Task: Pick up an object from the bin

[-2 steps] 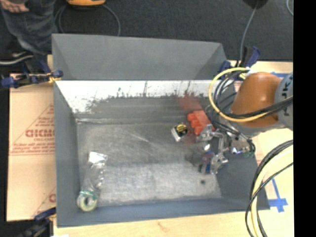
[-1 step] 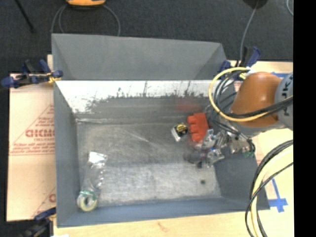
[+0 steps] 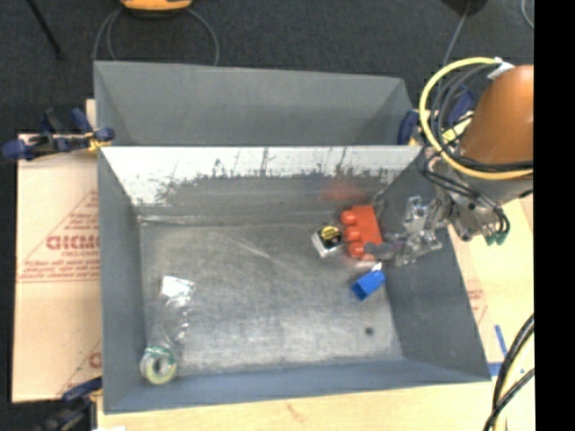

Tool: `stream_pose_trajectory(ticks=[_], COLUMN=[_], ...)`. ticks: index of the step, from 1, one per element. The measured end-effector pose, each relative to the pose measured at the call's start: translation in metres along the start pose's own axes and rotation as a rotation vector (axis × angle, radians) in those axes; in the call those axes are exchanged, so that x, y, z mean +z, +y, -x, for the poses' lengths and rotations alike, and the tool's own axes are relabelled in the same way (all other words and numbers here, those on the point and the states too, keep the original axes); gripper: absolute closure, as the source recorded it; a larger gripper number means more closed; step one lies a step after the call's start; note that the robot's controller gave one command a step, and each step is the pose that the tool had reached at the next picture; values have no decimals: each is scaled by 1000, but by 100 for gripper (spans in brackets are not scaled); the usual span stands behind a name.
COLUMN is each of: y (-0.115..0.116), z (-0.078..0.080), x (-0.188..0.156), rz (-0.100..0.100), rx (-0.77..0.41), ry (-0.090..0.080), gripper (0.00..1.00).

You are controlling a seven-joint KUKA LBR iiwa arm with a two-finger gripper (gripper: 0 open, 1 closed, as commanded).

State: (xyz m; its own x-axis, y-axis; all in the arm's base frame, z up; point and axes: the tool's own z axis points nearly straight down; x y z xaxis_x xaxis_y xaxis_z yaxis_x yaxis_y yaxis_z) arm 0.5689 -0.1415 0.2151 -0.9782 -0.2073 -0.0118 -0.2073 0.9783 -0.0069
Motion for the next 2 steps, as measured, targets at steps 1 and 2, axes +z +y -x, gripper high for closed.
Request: stream_pose_trajectory(ticks=[1, 2], y=[1, -7], z=[-1, 6], x=[5, 117], rz=[6, 2], rx=[1, -104], ry=[7, -7], gripper=[0, 0])
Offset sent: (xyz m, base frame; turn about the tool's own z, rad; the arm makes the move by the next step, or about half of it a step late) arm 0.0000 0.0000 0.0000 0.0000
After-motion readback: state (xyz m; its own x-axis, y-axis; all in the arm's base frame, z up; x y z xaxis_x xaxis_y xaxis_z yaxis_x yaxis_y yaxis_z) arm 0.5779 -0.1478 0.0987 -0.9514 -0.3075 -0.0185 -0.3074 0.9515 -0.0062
